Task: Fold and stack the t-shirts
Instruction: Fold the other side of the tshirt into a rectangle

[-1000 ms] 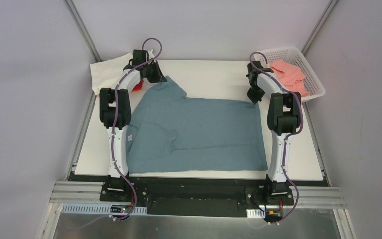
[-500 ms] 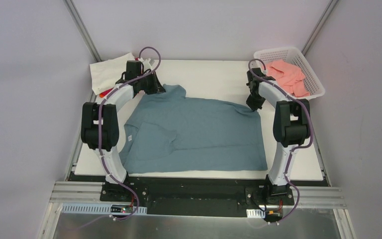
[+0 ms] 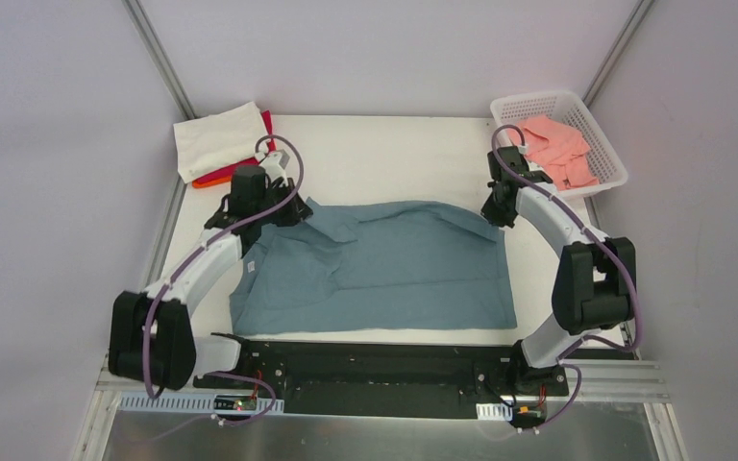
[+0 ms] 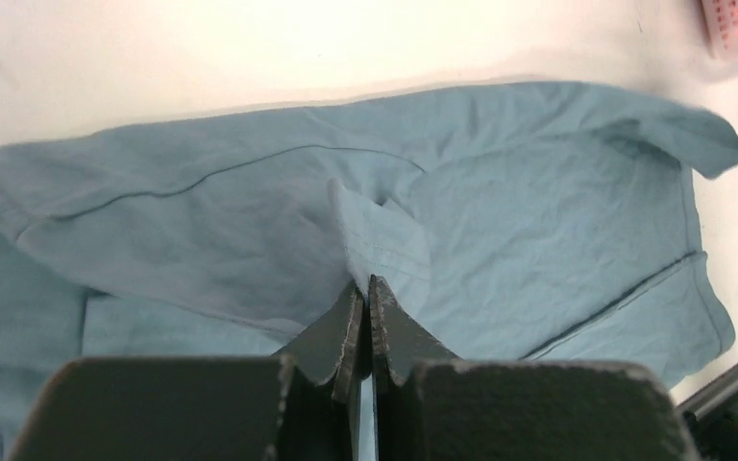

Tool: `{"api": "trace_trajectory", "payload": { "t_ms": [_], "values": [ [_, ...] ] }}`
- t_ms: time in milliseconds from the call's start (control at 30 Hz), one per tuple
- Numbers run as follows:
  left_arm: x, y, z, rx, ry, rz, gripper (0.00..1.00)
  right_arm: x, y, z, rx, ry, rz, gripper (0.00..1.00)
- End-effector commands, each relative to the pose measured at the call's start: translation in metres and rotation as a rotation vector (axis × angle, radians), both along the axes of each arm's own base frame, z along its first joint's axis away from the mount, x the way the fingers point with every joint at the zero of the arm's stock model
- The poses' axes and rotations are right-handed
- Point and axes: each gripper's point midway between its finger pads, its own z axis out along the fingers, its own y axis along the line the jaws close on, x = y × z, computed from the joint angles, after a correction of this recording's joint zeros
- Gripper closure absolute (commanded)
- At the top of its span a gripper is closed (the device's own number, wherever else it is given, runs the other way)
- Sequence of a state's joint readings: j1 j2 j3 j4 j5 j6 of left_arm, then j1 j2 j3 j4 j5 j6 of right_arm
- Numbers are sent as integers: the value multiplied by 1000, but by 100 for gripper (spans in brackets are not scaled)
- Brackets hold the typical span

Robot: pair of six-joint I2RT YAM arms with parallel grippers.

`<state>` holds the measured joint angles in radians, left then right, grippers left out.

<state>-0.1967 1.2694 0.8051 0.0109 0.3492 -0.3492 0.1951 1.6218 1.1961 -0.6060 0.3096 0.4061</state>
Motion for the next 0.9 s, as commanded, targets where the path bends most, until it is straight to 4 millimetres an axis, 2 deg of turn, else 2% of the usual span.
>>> {"api": "trace_trajectory", "payload": {
  "t_ms": [0,33,233,433,700,867],
  "values": [
    [-22,28,8,7,-57,173,100,-16,1,18,14,-48,13,100],
    [-30,30,4,0,-53,190,100,-19,0,19,18,-50,15,100],
    [-60,52,25,-20,-83,310,100,-32,-6,36,3,-88,7,100],
    [-83,51,37,-88,-127,310,100,-42,-10,48,-3,-107,11,100],
    [-108,56,25,-106,-85,339,100,-52,-14,47,-20,-89,9,100],
    [-119,60,11,-129,-61,374,100,-58,-17,41,-28,-69,8,100]
  ]
}}
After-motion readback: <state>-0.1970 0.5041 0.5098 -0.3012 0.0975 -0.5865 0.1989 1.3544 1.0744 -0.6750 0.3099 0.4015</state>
